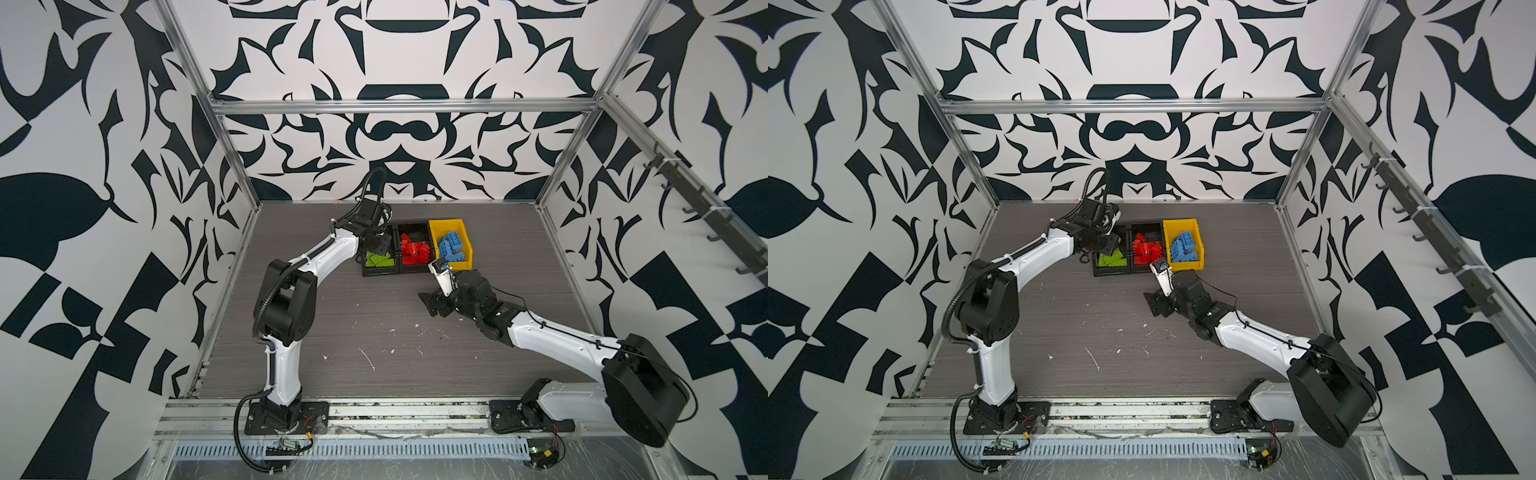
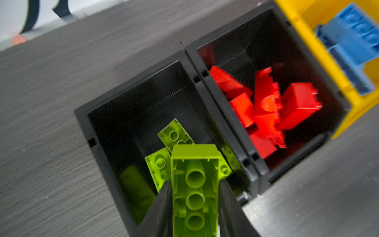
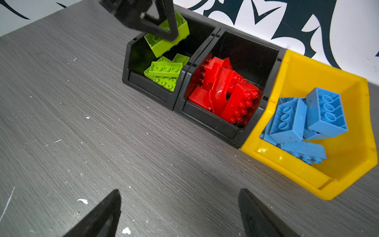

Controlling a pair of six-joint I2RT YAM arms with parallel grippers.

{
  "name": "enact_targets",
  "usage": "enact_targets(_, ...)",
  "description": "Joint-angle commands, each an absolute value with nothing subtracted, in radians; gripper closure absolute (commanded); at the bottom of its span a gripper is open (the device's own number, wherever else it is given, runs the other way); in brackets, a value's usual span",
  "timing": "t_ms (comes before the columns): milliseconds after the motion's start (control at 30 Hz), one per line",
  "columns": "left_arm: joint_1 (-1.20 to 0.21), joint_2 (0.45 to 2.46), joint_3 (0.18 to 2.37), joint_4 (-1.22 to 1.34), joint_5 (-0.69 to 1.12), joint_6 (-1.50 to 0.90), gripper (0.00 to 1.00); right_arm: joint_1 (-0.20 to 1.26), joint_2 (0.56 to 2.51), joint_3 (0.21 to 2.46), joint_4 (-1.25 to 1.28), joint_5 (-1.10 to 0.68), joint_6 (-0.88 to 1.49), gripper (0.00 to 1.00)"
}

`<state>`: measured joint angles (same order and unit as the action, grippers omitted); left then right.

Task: Sort the legos into containers by color
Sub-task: Place the lego in the container.

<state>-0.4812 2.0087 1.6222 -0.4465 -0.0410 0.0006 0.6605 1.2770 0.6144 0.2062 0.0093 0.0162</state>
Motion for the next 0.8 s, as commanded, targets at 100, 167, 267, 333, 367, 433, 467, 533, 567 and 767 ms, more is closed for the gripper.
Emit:
enact_targets(100,-0.461,2.063,1.695,-0.453,-0.04,0.008,0.67,0.659,1.25,0.639,0.22,0.026,0.023,0.08)
enact_targets(167,-0.46,2.058,1.685,-0.447,-0.043,0.008,0.54,0.66,1.255,0.64,0.221,0.031,0.023,0.08)
enact_targets(267,-0.458,2.036,1.669,-0.44,-0.049,0.013,0.48,0.66,1.259,0.639,0.228,0.038,0.032,0.08)
enact_targets(333,-0.454,2.015,1.658,-0.436,-0.05,0.014,0.46,0.661,1.254,0.638,0.227,0.042,0.034,0.08)
enact_targets(367,-0.454,2.001,1.65,-0.433,-0.044,0.014,0.42,0.66,1.247,0.634,0.228,0.049,0.032,0.08)
enact_targets(433,-0.454,1.967,1.626,-0.415,-0.04,0.011,0.38,0.66,1.231,0.621,0.248,0.072,0.034,0.07)
enact_targets(467,-0.452,1.942,1.608,-0.403,-0.041,0.007,0.35,0.66,1.216,0.612,0.261,0.096,0.035,0.06)
enact_targets(533,-0.451,1.882,1.562,-0.378,-0.057,-0.001,0.28,0.657,1.188,0.595,0.277,0.174,0.035,0.04)
enact_targets(567,-0.446,1.84,1.527,-0.365,-0.065,-0.004,0.26,0.652,1.167,0.589,0.274,0.242,0.031,0.03)
enact_targets(767,-0.328,1.501,1.158,-0.171,-0.142,-0.099,0.0,0.46,1.026,0.529,0.268,0.34,0.086,0.0)
